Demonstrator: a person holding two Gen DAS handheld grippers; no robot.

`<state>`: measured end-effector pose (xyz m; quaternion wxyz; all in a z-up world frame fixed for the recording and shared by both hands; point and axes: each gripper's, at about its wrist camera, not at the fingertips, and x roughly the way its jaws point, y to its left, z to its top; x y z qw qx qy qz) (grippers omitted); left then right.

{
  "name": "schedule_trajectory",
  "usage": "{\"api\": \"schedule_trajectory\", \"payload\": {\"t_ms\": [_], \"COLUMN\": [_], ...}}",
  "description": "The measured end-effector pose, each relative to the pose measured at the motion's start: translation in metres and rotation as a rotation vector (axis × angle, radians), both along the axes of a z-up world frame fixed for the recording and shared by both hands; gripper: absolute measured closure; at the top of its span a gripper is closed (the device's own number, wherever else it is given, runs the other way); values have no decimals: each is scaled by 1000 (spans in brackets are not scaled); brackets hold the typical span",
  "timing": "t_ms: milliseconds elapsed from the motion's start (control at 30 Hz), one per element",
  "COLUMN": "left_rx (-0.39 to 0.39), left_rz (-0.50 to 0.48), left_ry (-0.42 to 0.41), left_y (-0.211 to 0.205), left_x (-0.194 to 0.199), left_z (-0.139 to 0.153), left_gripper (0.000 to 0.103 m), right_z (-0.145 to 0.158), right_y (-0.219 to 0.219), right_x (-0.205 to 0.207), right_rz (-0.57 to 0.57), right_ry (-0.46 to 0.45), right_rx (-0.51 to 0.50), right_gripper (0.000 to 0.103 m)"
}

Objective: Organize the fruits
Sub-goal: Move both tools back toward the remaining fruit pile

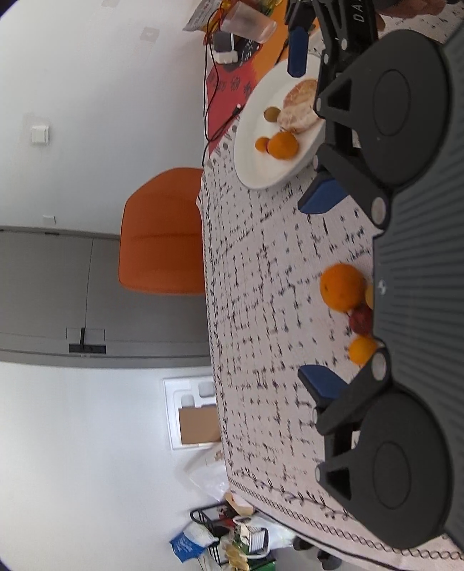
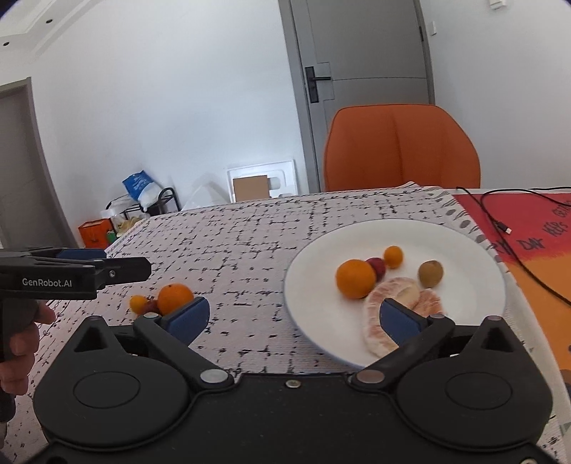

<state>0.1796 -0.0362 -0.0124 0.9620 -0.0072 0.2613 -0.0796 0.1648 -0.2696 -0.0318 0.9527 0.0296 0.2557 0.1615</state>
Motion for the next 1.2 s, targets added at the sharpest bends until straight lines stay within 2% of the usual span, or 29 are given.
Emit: {"api": "schedule_trajectory", "payload": {"t_ms": [1100, 1200], "left_rx": [-57, -61], "left_rz": [139, 146], "left_ry": [24, 30], "left_y": [73, 79], "left_x": [-37, -39], "left_z": [-24, -26], "left_gripper": [13, 13], "right_z": [-7, -9], "right_y": [76, 83], "right_x": [-4, -1], "right_rz": [190, 213], "right_ry": [27, 32], "right_rx": [-55, -54], "right_gripper": [0, 4]}}
